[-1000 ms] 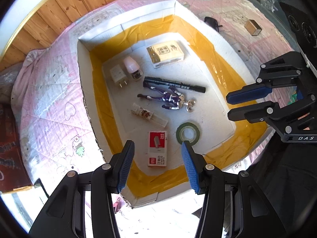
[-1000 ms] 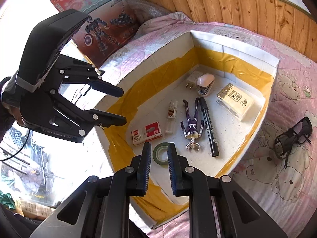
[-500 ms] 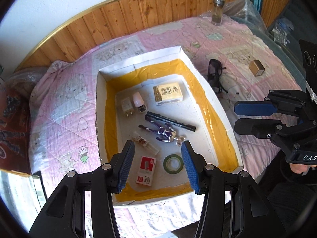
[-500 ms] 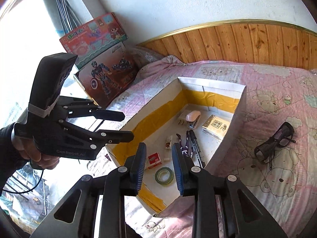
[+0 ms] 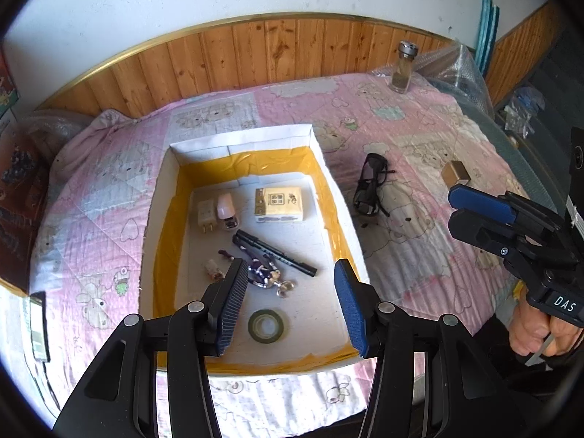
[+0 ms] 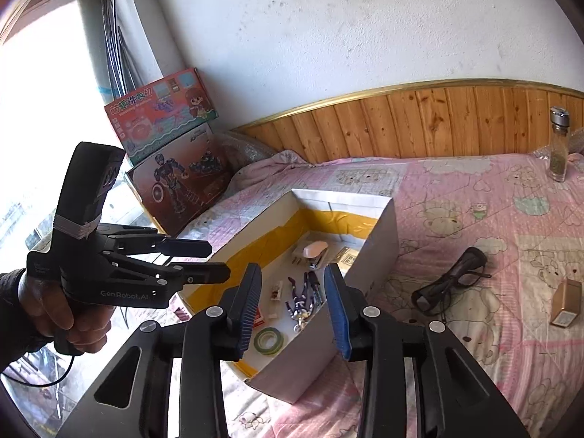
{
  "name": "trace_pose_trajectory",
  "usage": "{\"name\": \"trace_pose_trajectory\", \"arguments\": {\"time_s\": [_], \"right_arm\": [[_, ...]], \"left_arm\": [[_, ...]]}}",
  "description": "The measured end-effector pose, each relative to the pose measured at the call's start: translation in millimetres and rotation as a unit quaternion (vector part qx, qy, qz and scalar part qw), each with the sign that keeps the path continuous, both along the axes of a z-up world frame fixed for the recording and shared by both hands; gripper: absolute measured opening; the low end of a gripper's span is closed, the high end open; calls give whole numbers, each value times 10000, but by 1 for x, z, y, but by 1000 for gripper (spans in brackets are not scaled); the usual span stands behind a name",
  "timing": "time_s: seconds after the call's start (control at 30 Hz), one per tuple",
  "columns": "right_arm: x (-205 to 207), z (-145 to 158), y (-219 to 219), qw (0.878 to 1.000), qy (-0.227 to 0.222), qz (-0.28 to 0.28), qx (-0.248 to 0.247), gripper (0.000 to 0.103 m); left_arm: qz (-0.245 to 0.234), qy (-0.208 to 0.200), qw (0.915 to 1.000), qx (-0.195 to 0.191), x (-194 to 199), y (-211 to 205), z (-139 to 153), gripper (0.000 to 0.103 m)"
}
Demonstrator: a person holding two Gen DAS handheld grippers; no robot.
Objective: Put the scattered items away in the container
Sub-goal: 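Withdraw both grippers toward the black glasses and gold tin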
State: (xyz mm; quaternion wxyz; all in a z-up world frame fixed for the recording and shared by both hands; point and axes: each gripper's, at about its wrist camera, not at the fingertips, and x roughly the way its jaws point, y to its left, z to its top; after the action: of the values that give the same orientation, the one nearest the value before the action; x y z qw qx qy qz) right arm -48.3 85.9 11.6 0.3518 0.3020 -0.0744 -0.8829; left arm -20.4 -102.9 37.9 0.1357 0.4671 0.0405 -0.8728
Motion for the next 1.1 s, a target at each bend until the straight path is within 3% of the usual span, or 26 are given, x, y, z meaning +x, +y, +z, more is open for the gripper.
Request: {"name": "trace_pose_trajectory", "arguments": {"time_s": [0.2, 0.53, 0.63, 0.87, 1.1], "right_arm": [[-1, -6, 33, 9991, -17, -428, -61, 38], [-13, -27, 100, 9911, -295, -1285, -152, 40], [-18, -36, 125, 9852, -379, -1661, -165, 46], [-37, -62, 182, 9668, -684, -2460, -70, 48], [-56, -78, 218, 9508, -836, -2978, 167, 60]], "left_arm": [[-158, 181, 9997, 107, -13, 25, -7, 52], [-559, 299, 9956, 696, -61, 74, -31, 52], [-797, 232, 9939, 724, -79, 91, -38, 52], [-1169, 82, 9893, 869, -128, 127, -55, 52], [-1120, -287, 9886, 965, -184, 139, -91, 52]]}}
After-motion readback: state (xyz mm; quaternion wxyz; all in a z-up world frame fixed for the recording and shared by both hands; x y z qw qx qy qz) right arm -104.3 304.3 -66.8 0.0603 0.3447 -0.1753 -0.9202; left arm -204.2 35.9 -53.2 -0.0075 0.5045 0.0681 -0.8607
